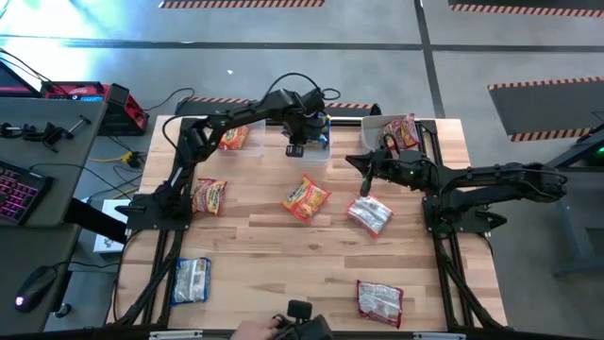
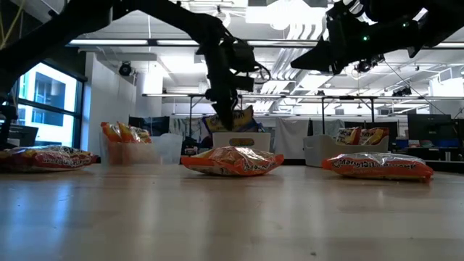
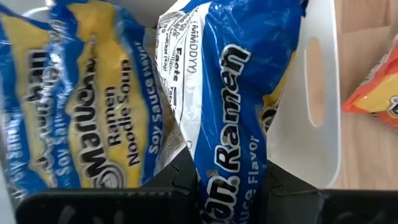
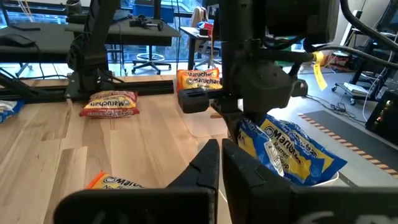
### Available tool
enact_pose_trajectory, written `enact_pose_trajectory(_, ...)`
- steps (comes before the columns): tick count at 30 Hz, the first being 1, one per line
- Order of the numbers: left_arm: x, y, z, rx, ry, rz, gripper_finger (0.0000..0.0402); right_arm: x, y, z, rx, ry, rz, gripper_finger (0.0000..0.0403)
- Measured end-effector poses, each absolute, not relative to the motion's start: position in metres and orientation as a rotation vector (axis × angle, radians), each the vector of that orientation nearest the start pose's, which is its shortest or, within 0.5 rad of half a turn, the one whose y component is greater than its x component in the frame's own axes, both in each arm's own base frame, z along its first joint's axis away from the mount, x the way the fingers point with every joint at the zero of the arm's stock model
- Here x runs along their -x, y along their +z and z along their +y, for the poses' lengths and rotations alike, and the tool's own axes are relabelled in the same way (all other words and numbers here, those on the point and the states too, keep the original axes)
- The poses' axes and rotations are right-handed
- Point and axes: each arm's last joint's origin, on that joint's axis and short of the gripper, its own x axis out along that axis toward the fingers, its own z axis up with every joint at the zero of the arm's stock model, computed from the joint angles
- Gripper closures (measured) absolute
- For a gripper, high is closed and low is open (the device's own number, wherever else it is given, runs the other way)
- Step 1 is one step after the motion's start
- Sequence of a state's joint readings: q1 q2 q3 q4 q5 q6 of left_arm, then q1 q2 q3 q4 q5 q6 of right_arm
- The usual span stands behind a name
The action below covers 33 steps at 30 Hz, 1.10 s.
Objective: Sort Maruchan noodles
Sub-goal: Put the right blue noodle pack into the white bin
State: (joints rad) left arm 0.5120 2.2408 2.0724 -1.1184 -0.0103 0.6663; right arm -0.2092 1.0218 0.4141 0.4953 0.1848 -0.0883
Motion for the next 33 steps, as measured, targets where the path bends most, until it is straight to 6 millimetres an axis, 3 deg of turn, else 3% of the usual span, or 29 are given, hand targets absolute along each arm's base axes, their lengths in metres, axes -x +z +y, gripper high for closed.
enact_pose_trajectory(16,-0.405,0.234,0.23,-0.196,0.027,1.304,0.0343,-0.207,0.227,-0.049,0.085,-0.388,0.13,0.0403)
enact_pose_trajectory(27,-0.411,0.236,0.231,-0.208,0.062,1.246,0.0271,-0.207,0.224,-0.05,0.032,-0.403,0.149,0.0401)
enact_pose_trajectory(33,-0.412,0.236,0.231,-0.225,0.058,1.238,0.0266,-0.204,0.216,-0.056,-0.016,-0.504,0.219,0.0368)
